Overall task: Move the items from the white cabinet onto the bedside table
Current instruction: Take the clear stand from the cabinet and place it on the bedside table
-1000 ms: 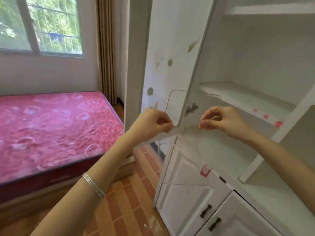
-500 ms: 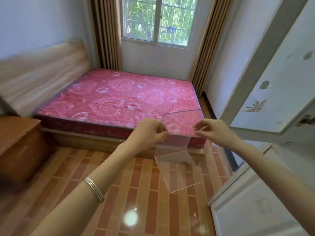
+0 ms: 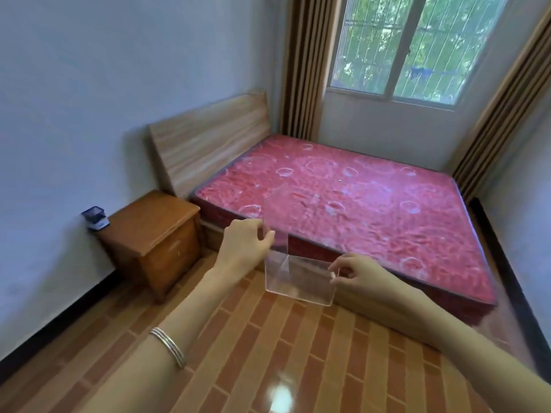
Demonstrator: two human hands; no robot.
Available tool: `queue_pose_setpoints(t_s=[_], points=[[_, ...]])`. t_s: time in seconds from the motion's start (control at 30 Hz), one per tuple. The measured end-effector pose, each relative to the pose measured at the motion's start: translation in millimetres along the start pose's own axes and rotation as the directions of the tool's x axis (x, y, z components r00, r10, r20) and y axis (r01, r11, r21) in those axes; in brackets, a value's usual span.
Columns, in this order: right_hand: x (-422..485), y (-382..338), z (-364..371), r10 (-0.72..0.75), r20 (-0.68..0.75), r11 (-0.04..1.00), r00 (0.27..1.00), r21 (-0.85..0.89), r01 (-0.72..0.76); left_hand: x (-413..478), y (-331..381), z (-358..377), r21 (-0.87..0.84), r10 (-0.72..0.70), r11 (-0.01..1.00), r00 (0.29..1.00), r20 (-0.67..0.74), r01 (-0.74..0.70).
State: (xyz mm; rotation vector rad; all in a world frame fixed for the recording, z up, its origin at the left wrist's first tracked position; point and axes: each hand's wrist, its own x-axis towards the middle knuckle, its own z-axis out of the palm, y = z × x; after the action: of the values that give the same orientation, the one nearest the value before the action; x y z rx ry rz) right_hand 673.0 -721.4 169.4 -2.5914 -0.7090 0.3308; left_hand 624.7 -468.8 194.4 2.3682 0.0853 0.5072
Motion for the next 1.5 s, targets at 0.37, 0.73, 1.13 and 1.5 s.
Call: queue_pose_setpoints(t_s=[0.37, 0.73, 1.13, 1.5], points=[[134, -94, 60, 0.146, 0.069, 0.927, 0.987, 0.340, -0.161, 19, -123, -73, -0.075, -0.211, 0.976, 0.975, -0.064, 0.206], [295, -124, 85, 0.013, 0.079, 0.948, 0.997, 0.316, -0.037, 86, -215, -93, -0.206, -0.429, 0.889, 0.901, -0.068, 0.408], [497, -156, 106, -0.159, 0.243, 0.968, 0.957, 0.231, 0.102, 177, -298, -111, -0.278, -0.658, 0.731, 0.752, -0.047, 0.623], [638, -236, 176, -0.166, 0.314, 0.964, 0.935, 0.250, 0.087, 235, -427, -158, -0.264, -0.732, 0.665, 0.679, -0.045, 0.699]])
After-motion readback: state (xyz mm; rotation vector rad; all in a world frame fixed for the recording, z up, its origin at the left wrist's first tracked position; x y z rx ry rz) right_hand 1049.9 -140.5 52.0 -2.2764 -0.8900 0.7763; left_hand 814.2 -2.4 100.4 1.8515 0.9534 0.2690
